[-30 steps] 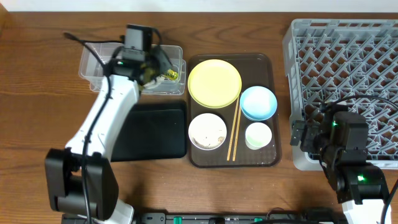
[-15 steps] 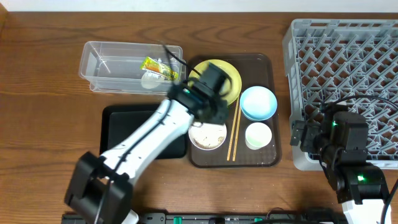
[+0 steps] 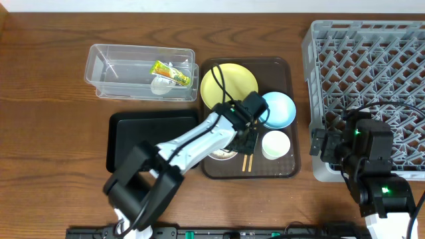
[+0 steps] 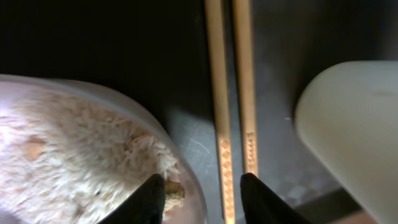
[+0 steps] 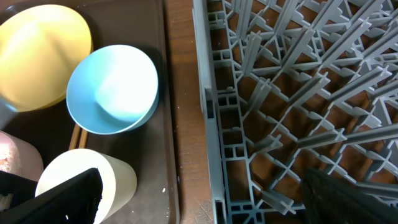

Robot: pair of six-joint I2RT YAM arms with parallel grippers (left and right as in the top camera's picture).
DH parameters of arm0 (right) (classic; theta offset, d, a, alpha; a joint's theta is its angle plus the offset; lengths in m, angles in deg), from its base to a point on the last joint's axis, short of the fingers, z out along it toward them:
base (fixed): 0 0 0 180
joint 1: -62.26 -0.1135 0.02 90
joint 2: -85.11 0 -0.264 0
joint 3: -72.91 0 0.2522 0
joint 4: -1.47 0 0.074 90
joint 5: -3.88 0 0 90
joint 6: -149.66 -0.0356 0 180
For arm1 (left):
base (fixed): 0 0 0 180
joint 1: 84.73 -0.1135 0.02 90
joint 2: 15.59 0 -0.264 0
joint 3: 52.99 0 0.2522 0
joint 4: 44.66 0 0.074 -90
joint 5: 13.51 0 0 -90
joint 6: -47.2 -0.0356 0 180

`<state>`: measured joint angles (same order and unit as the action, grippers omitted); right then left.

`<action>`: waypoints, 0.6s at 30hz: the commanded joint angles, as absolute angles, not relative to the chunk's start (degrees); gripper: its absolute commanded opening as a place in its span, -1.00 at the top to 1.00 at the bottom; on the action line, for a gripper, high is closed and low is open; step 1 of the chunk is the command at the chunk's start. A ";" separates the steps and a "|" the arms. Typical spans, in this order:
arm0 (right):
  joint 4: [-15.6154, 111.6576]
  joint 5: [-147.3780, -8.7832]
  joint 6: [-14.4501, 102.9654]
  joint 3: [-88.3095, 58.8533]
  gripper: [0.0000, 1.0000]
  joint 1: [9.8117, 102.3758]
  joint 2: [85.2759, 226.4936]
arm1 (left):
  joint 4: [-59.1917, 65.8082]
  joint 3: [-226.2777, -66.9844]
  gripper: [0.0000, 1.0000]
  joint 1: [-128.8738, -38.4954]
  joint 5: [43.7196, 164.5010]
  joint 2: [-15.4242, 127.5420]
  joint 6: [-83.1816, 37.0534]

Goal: Sort waste into correct bins and load items into the dishwasher rack
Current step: 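Reach the left gripper to the pink rice bowl and grasp its rim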

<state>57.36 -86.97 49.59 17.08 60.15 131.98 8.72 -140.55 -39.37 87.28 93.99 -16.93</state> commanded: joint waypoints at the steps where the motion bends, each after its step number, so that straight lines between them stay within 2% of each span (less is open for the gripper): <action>1: 57.26 -86.20 48.96 15.88 -0.98 59.60 131.98 | 8.72 -140.10 0.37 -38.76 87.43 95.70 -16.58; 6: 57.26 -86.20 48.98 15.88 -0.98 59.60 131.98 | 8.72 -140.16 0.54 -38.80 87.41 95.17 -16.61; 8: 57.28 -86.20 48.98 15.88 -0.98 59.60 131.98 | 8.72 -140.16 0.54 -38.78 87.41 94.71 -16.58; 10: 57.26 -86.07 48.98 15.88 -0.98 59.60 132.01 | 8.70 -140.16 0.40 -38.78 87.06 94.08 -16.61; 16: 57.28 -86.07 48.98 15.88 -0.99 59.60 132.01 | 8.89 -140.18 0.40 -38.78 85.93 93.07 -16.58; 18: 57.26 -86.07 48.98 15.88 -0.99 59.60 132.01 | 8.87 -140.18 0.47 -38.74 85.93 93.07 -16.58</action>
